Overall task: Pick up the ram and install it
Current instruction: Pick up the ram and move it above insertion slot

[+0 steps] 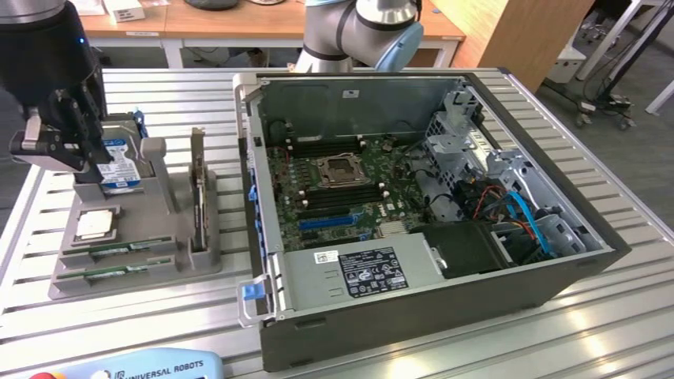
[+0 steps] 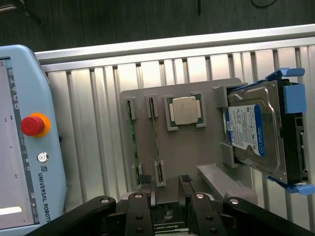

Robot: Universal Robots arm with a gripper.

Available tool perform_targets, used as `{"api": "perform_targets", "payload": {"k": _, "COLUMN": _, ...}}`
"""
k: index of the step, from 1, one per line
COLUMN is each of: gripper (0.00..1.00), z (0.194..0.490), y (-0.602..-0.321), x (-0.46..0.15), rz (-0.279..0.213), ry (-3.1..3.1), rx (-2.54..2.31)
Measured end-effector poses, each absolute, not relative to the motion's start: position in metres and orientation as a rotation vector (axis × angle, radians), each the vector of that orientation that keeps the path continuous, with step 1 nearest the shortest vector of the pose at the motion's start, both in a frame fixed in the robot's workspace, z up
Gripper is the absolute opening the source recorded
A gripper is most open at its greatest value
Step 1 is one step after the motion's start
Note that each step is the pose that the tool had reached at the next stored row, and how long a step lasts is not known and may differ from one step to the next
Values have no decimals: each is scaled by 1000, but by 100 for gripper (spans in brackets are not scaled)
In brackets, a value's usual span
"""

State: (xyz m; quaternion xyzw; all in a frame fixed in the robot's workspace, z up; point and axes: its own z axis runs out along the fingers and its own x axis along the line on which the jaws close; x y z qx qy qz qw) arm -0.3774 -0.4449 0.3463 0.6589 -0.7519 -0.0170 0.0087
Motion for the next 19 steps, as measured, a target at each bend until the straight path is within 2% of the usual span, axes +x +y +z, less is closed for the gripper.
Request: {"api": "perform_targets", "payload": {"k": 19, "gripper": 35, "z": 329, "y": -445, "x": -377, "rz": -53, "ry": -2349, "rx": 2059}}
